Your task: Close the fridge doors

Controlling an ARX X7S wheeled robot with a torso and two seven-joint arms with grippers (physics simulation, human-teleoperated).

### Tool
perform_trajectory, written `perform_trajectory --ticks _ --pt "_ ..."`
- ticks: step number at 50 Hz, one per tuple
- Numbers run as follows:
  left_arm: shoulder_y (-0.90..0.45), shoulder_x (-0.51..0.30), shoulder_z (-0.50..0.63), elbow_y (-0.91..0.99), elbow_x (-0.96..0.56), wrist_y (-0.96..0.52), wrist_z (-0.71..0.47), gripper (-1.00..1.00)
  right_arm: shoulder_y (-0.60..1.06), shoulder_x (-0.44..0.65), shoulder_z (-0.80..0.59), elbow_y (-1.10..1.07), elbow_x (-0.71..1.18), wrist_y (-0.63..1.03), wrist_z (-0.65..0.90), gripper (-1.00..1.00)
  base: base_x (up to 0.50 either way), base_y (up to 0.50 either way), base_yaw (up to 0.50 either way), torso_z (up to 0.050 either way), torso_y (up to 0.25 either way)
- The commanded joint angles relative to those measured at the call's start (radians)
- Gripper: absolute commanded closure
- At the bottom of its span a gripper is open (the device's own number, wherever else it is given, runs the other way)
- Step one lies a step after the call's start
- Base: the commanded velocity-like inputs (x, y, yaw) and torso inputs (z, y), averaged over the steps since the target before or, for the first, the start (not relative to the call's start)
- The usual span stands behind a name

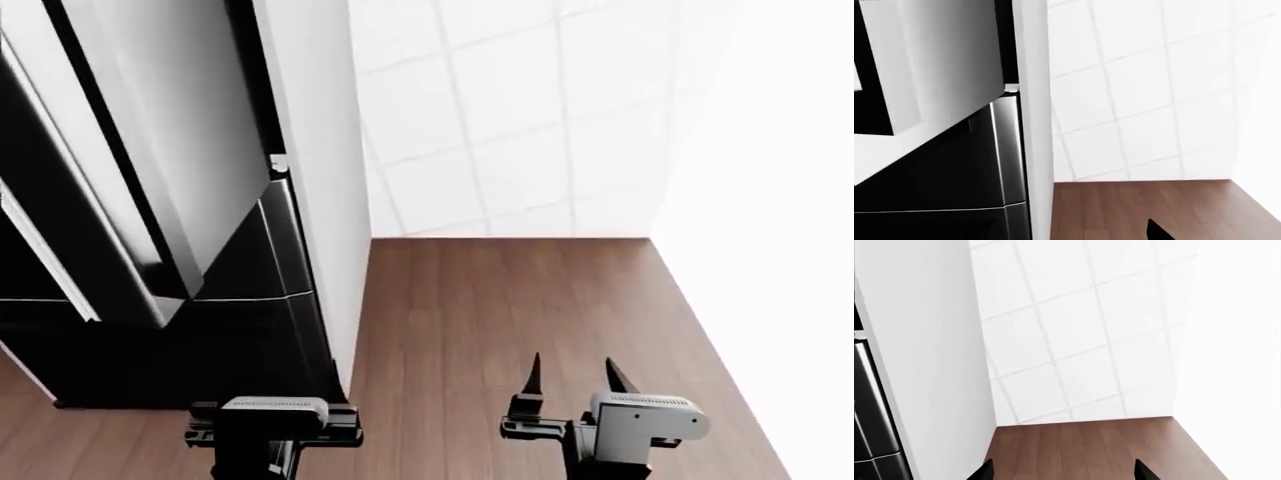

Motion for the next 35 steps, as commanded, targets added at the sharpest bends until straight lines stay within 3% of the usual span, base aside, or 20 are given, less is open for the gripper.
perform_trajectory --ticks 1,35 --pt "-0.002 -0.005 0.006 -0.001 -0.006 0.000 -0.006 -1.00 0.003 0.004 -0.006 0.003 0.005 -0.001 0.008 -1.00 0.34 0.00 0.00 0.000 0.000" --pt "-0.005 -0.018 0.024 -0.004 -0.018 0.005 -0.022 -1.00 0.008 0.018 -0.025 0.007 0.022 -0.007 0.024 -1.00 0.35 0.00 0.00 0.000 0.000"
